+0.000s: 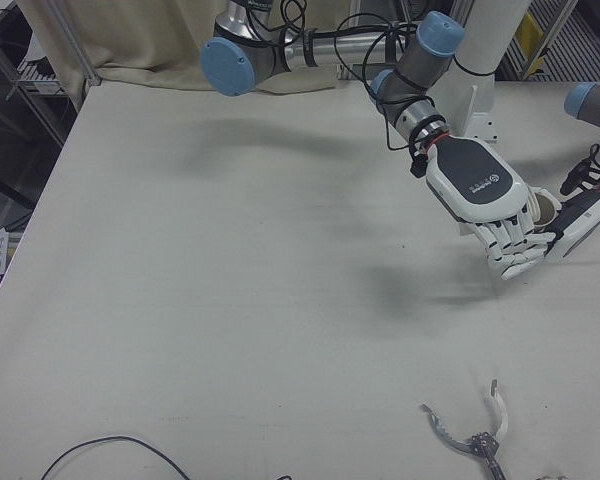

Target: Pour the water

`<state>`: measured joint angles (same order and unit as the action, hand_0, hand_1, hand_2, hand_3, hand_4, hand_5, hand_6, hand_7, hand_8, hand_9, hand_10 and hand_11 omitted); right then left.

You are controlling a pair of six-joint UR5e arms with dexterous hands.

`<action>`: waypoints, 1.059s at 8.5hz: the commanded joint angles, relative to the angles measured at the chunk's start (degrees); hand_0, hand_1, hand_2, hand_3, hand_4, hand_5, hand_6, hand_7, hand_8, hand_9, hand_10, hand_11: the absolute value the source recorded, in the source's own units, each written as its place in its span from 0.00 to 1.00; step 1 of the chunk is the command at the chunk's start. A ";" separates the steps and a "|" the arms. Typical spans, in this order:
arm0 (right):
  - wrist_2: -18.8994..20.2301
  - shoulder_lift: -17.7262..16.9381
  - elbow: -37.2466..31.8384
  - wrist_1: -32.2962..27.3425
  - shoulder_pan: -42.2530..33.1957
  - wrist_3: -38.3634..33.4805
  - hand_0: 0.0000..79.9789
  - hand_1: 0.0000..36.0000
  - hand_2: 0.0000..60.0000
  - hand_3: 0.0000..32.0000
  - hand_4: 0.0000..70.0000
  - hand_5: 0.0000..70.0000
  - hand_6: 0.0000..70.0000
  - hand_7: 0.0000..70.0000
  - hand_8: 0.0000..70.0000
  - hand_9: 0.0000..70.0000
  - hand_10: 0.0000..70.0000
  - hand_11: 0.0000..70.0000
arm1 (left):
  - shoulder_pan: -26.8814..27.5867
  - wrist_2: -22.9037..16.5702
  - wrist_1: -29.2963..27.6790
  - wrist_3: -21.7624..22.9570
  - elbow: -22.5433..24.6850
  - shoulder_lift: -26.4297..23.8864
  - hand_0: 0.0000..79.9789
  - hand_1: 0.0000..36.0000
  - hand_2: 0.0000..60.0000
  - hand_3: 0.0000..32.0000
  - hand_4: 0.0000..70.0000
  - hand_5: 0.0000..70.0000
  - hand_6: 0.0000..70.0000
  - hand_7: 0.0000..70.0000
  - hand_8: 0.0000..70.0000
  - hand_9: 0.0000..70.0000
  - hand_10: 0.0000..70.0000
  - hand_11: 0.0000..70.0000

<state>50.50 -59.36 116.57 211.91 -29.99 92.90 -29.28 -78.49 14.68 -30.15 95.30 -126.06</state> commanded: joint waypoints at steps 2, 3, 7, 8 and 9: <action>-0.22 1.00 0.50 0.00 0.11 0.00 0.70 1.00 1.00 0.00 0.33 1.00 0.71 0.92 0.57 0.77 0.29 0.46 | -0.17 0.01 0.17 0.17 0.32 -0.06 0.50 0.34 0.76 0.00 0.70 0.60 0.24 0.20 0.09 0.12 0.08 0.12; -0.49 0.39 3.81 0.17 -3.29 -0.52 0.70 1.00 1.00 0.00 0.33 1.00 0.71 0.92 0.57 0.77 0.29 0.46 | -2.08 -0.08 1.22 0.52 1.63 0.11 0.50 0.34 0.76 0.00 0.70 0.60 0.24 0.20 0.09 0.12 0.08 0.12; -1.01 -12.85 12.20 1.05 -22.26 -36.52 0.66 1.00 1.00 0.00 0.35 1.00 0.67 0.88 0.56 0.77 0.31 0.48 | -18.41 -5.26 3.86 2.80 2.88 0.72 0.51 0.34 0.75 0.00 0.71 0.60 0.25 0.20 0.09 0.12 0.08 0.12; -1.02 -14.36 11.67 1.05 -25.87 -43.69 0.66 1.00 1.00 0.00 0.35 1.00 0.66 0.87 0.56 0.76 0.30 0.46 | -21.06 -5.18 4.39 3.77 2.17 1.08 0.51 0.34 0.74 0.00 0.71 0.61 0.25 0.20 0.09 0.12 0.09 0.13; -1.02 -15.77 10.36 0.96 -27.82 -50.03 0.67 1.00 1.00 0.00 0.36 1.00 0.67 0.88 0.57 0.77 0.30 0.46 | -22.74 -5.00 4.39 3.95 1.73 3.08 0.50 0.33 0.73 0.00 0.71 0.60 0.25 0.20 0.09 0.12 0.09 0.13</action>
<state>49.54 -71.11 128.45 212.91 -51.15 60.01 -46.63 -83.43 18.43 -27.59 98.07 -125.38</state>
